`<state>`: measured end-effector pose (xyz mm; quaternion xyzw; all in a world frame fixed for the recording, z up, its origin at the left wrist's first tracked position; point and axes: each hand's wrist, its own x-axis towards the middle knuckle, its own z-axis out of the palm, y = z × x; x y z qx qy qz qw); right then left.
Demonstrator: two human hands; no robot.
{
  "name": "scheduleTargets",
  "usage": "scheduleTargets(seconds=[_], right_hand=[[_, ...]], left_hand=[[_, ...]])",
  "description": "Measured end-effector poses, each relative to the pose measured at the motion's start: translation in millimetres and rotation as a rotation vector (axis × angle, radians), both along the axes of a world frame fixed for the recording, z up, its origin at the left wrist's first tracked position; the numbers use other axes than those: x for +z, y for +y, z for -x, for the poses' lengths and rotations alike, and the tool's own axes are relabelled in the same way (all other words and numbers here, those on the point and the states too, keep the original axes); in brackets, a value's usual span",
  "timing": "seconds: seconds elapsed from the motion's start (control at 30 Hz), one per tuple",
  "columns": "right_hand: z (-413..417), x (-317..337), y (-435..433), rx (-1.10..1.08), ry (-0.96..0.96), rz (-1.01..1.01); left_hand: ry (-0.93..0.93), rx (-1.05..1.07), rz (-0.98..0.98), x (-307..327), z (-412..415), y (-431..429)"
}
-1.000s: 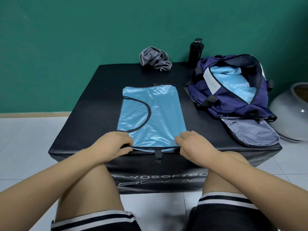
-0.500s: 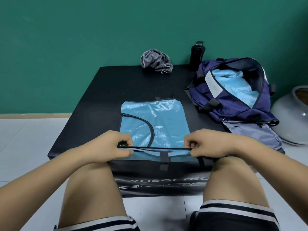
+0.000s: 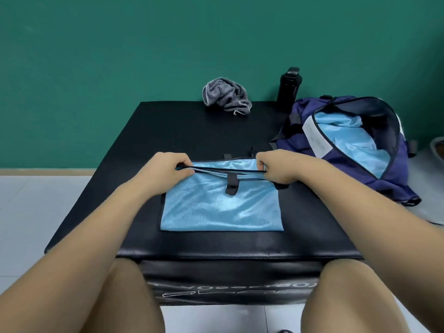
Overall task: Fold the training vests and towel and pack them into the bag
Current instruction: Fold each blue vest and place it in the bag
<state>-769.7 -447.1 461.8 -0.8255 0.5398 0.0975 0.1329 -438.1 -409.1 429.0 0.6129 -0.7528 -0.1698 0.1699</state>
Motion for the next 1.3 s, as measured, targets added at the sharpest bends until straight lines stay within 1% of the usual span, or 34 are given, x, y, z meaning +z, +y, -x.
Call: scheduleTargets(seconds=[0.17,0.33,0.4,0.5,0.57,0.63,0.7,0.73,0.83,0.9,0.97,1.13,1.3], right_hand=[[-17.5,-18.6,-37.2,-0.092,-0.073,0.074],[-31.4,-39.9,-54.4,-0.186,-0.051,0.192],[-35.5,-55.0,-56.7,-0.218,-0.026,0.338],[-32.8,-78.8,-58.5,-0.234,0.049,0.665],[-33.0,-81.3,-48.9,-0.230,-0.051,0.820],[-41.3,-84.2,-32.3,-0.202,-0.185,0.904],[-55.7,-94.7,-12.0,-0.133,-0.245,0.880],[-62.2,-103.3,-3.0,-0.099,-0.272,0.816],[-68.2,-133.8,6.9,-0.044,-0.346,0.577],[-64.7,-144.1,1.6,-0.006,-0.370,0.518],[-63.2,-146.4,-3.7,0.017,-0.397,0.484],[-63.9,-145.2,-4.5,-0.024,-0.371,0.454],[-64.5,-147.0,-6.1,-0.030,-0.337,0.413]], left_hand=[[0.035,0.131,-0.052,-6.7,-8.8,-33.1],[0.123,0.216,-0.055,-23.8,-8.4,-54.3],[0.138,0.232,-0.032,-35.8,-5.9,-60.8],[0.109,0.266,0.051,-55.4,-4.0,-69.7],[0.019,0.327,0.151,-64.6,-2.6,-72.9],[-0.033,0.376,0.258,-67.1,2.7,-72.4],[-0.010,0.344,0.338,-61.3,13.5,-67.0],[0.010,0.285,0.329,-58.9,19.7,-63.1],[0.103,0.089,0.159,-59.5,40.6,-50.1],[0.132,-0.030,0.074,-66.2,51.6,-42.8],[0.124,-0.100,0.067,-76.9,55.9,-42.1],[0.110,-0.120,0.062,-83.9,54.7,-51.2],[0.078,-0.058,0.091,-79.0,46.0,-56.3]])
